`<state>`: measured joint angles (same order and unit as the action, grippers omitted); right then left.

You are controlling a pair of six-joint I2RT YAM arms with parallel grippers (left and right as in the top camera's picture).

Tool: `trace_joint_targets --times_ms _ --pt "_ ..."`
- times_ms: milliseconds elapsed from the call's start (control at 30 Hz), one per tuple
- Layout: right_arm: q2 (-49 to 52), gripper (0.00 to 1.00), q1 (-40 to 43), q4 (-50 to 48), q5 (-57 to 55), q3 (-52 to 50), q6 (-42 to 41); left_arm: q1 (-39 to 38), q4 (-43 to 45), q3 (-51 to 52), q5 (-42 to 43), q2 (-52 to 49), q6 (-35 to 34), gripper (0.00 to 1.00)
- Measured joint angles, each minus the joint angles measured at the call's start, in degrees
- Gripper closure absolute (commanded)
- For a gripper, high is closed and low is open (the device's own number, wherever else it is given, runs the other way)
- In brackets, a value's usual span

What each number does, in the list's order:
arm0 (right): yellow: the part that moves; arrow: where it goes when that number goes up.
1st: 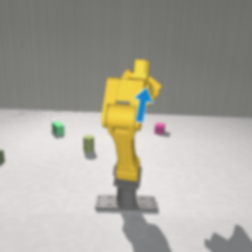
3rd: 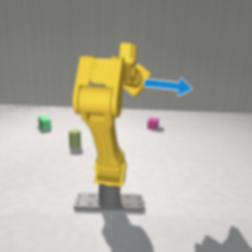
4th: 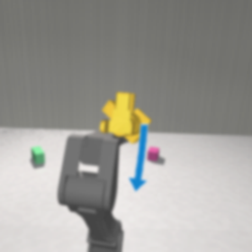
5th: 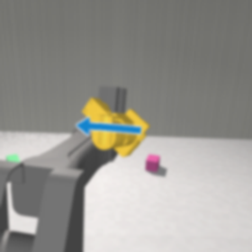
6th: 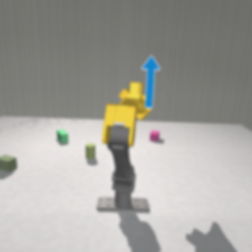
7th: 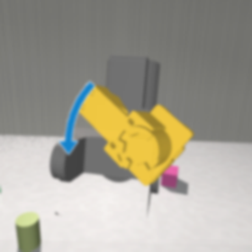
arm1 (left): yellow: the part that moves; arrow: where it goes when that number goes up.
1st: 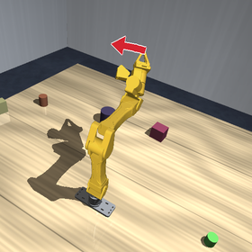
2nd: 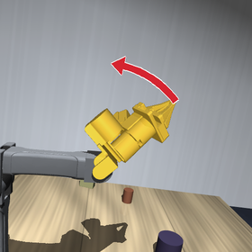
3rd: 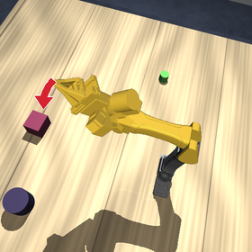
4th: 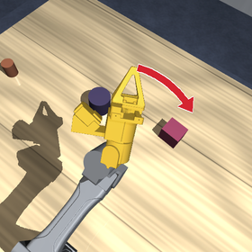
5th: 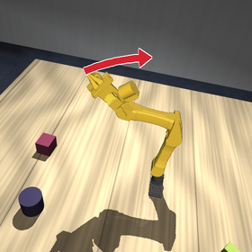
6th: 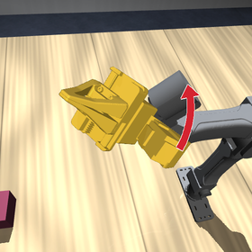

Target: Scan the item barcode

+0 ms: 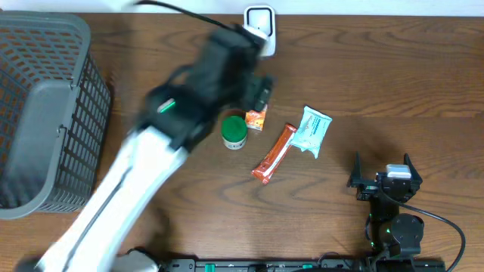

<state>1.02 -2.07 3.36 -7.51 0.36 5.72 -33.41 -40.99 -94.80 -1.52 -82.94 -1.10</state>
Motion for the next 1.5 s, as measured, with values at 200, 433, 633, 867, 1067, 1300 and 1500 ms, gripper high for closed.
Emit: trace_joint_targets --times_ms 200,433,633,867,1067,1300,1500 --pt "0.0 0.01 0.0 0.0 0.0 0.0 0.0 1.5 8.2 -1.4 -11.2 16.2 0.9 0.07" --pt "0.0 0.01 0.0 0.0 0.0 0.0 0.0 2.7 14.6 -1.7 -19.4 29.5 7.8 0.07" --pt "0.0 0.01 0.0 0.0 0.0 0.0 0.0 2.7 14.4 -1.7 -24.5 34.4 16.9 0.07" --pt "0.0 0.01 0.0 0.0 0.0 0.0 0.0 2.7 14.9 2.3 -26.4 40.8 19.4 0.07" --pt "0.0 0.01 0.0 0.0 0.0 0.0 0.0 3.6 20.7 11.3 -27.2 48.5 19.3 0.07" --pt "0.0 0.01 0.0 -0.3 0.0 0.0 -0.1 10.1 25.8 21.4 -25.7 55.8 19.3 0.07" --pt "0.0 0.01 0.0 -5.6 9.8 0.0 -12.4 16.9 26.1 23.3 -22.8 61.0 19.3 0.07"
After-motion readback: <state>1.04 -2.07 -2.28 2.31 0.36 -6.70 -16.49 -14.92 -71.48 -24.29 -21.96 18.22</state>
